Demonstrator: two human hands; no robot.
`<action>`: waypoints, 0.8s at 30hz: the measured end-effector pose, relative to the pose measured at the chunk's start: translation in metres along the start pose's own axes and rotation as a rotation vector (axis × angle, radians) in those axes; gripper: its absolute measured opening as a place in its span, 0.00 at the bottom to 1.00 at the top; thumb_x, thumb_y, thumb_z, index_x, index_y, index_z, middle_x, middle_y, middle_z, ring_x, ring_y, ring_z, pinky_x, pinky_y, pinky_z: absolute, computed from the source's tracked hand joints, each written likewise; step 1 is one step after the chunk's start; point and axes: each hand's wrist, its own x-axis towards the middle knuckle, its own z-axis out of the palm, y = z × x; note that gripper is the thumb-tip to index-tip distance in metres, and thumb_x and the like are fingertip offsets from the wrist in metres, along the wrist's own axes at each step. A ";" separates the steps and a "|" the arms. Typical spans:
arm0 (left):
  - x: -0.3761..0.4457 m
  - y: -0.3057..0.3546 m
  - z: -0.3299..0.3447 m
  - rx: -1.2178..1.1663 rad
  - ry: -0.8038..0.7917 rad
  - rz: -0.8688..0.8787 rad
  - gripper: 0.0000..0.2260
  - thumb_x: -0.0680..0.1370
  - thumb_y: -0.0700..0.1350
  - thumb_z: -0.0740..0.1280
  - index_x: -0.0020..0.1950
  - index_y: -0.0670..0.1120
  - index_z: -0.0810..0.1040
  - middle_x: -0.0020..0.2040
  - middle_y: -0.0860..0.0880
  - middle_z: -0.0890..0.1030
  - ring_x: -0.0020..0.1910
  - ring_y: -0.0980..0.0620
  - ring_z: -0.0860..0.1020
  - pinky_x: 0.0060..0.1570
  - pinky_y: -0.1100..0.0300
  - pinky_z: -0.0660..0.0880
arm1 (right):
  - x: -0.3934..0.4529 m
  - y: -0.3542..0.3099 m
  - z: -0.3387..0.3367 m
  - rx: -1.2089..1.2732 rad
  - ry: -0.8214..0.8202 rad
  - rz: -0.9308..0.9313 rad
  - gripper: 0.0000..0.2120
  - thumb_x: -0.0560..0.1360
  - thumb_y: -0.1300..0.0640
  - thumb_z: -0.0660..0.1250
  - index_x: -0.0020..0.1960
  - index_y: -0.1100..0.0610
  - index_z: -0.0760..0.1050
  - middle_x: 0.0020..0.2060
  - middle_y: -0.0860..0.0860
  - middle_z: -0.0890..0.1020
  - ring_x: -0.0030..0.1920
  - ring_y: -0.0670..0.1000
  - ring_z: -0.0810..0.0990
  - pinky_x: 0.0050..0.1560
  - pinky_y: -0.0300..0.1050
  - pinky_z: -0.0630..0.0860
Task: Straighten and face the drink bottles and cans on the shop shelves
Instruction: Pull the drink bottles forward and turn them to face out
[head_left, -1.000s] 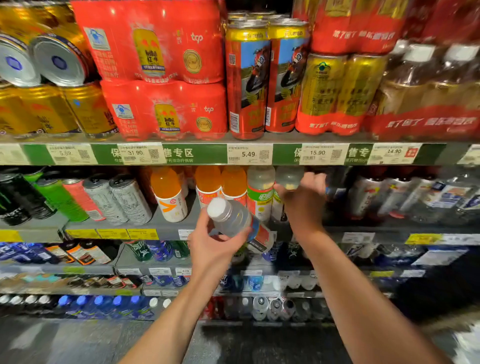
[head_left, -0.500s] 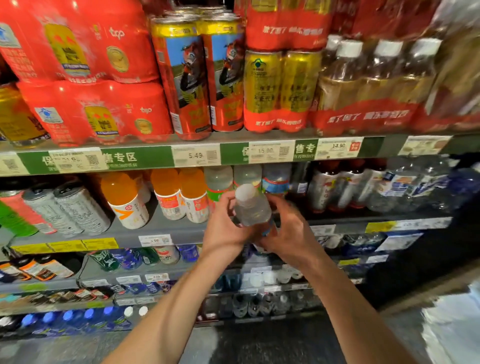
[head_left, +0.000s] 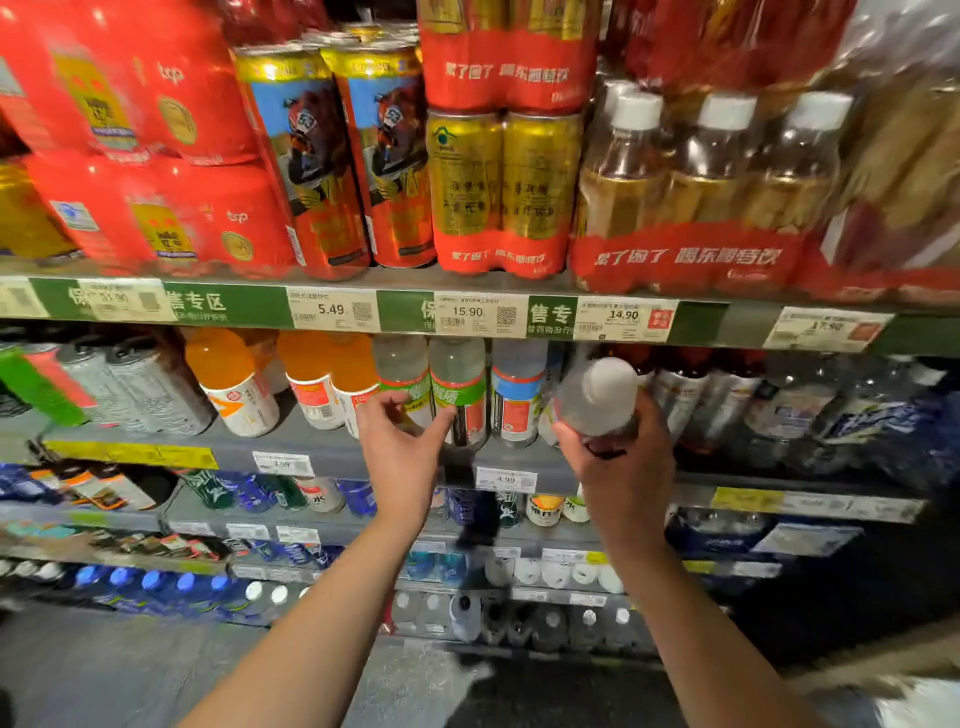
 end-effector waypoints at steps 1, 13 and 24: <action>0.001 -0.001 0.002 0.034 0.009 -0.012 0.22 0.68 0.50 0.81 0.53 0.48 0.72 0.50 0.49 0.73 0.45 0.59 0.73 0.47 0.64 0.71 | 0.004 0.000 0.002 0.004 -0.012 -0.018 0.29 0.65 0.44 0.80 0.60 0.30 0.70 0.53 0.33 0.79 0.49 0.39 0.81 0.42 0.26 0.75; -0.001 -0.005 0.005 0.084 0.068 -0.044 0.39 0.64 0.50 0.83 0.68 0.44 0.68 0.60 0.51 0.70 0.60 0.57 0.68 0.60 0.66 0.65 | 0.036 0.010 0.030 -0.265 -0.015 -0.097 0.25 0.67 0.53 0.81 0.56 0.66 0.77 0.49 0.61 0.81 0.51 0.61 0.80 0.52 0.57 0.78; 0.001 -0.009 -0.009 0.114 -0.025 -0.091 0.37 0.65 0.50 0.83 0.68 0.49 0.67 0.60 0.52 0.70 0.63 0.49 0.73 0.65 0.54 0.73 | 0.024 0.026 0.033 -0.146 0.059 -0.109 0.29 0.70 0.58 0.80 0.63 0.66 0.70 0.52 0.64 0.79 0.51 0.63 0.80 0.51 0.61 0.79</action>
